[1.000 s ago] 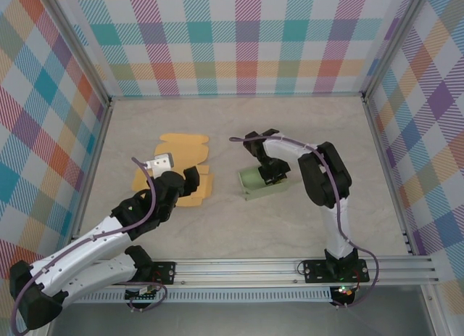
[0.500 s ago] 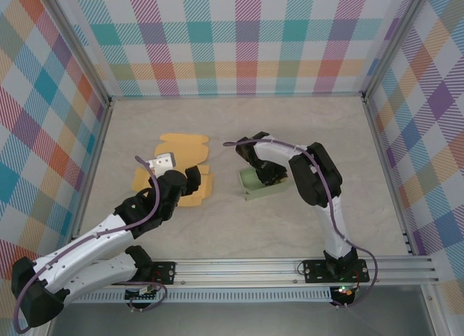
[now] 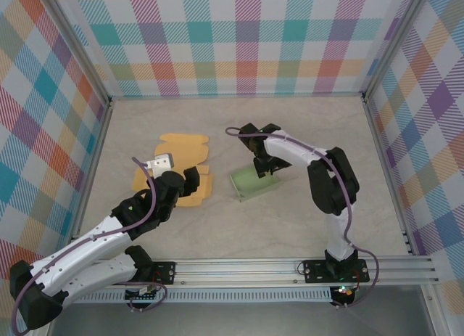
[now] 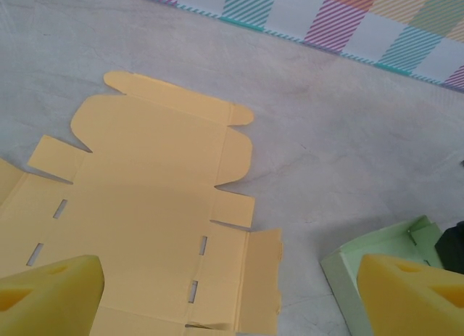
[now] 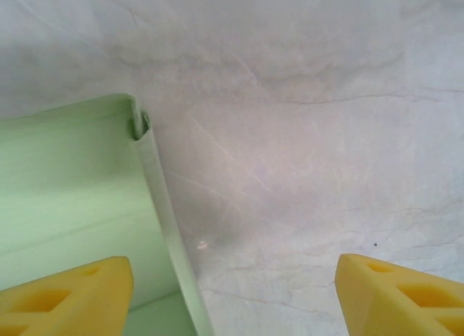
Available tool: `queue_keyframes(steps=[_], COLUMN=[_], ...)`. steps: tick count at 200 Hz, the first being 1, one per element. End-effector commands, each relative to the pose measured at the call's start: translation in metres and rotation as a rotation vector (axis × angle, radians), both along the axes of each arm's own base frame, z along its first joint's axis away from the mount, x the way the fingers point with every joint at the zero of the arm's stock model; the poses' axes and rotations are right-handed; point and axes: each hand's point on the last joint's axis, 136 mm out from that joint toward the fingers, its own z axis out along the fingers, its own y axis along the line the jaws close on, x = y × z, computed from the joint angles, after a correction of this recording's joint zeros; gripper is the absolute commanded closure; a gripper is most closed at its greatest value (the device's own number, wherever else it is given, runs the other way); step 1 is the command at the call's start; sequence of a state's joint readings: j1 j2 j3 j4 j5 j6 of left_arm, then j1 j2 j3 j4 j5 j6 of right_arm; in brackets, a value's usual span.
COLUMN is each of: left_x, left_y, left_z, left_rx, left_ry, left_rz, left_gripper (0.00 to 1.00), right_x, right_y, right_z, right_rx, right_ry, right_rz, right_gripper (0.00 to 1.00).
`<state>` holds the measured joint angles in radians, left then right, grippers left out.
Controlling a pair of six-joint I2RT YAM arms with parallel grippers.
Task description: Fold the paper box
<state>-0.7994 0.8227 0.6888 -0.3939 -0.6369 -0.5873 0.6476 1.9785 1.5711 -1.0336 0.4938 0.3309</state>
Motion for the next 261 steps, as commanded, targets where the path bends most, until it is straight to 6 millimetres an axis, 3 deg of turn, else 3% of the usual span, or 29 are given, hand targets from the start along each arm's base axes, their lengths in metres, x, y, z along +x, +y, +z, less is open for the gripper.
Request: queue_keyframes(steps=[1, 16, 30, 61, 86, 118, 150, 188, 238, 261], left_x=[-0.001, 0.001, 0.003, 0.009, 0.012, 0.011, 0.009, 0.008, 0.007, 0.007], left_y=[0.006, 0.003, 0.000, -0.007, -0.011, -0.012, -0.011, -0.009, -0.007, -0.007], left_z=[-0.010, -0.015, -0.021, -0.030, -0.034, -0.038, -0.040, -0.046, -0.047, -0.047], left_rx=[0.023, 0.039, 0.056, 0.091, 0.093, 0.077, 0.068, 0.092, 0.118, 0.114], left_ry=[0.029, 0.041, 0.058, 0.097, 0.101, 0.097, 0.093, 0.106, 0.113, 0.107], left_rz=[0.012, 0.006, 0.001, -0.008, -0.011, -0.018, -0.023, -0.021, -0.024, -0.025], left_gripper=[0.10, 0.10, 0.10, 0.10, 0.10, 0.10, 0.10, 0.10, 0.10, 0.10], right_x=[-0.003, -0.008, -0.018, -0.055, -0.088, -0.118, -0.132, -0.127, -0.116, -0.114], right_y=[0.010, 0.016, 0.024, 0.032, 0.026, 0.003, 0.007, 0.004, 0.012, 0.013], right_z=[0.047, 0.074, 0.098, 0.148, 0.165, 0.150, 0.119, 0.097, 0.111, 0.103], right_rx=[0.123, 0.218, 0.336, 0.627, 0.846, 0.981, 1.091, 1.095, 1.133, 1.100], right_ry=[-0.076, -0.126, -0.163, -0.254, -0.311, -0.335, -0.251, -0.238, -0.259, -0.242], right_rz=[0.030, 0.045, 0.068, 0.077, 0.002, -0.184, -0.330, -0.454, -0.461, -0.468], right_gripper=[0.24, 0.18, 0.00, 0.00, 0.00, 0.00, 0.00, 0.00, 0.00, 0.00])
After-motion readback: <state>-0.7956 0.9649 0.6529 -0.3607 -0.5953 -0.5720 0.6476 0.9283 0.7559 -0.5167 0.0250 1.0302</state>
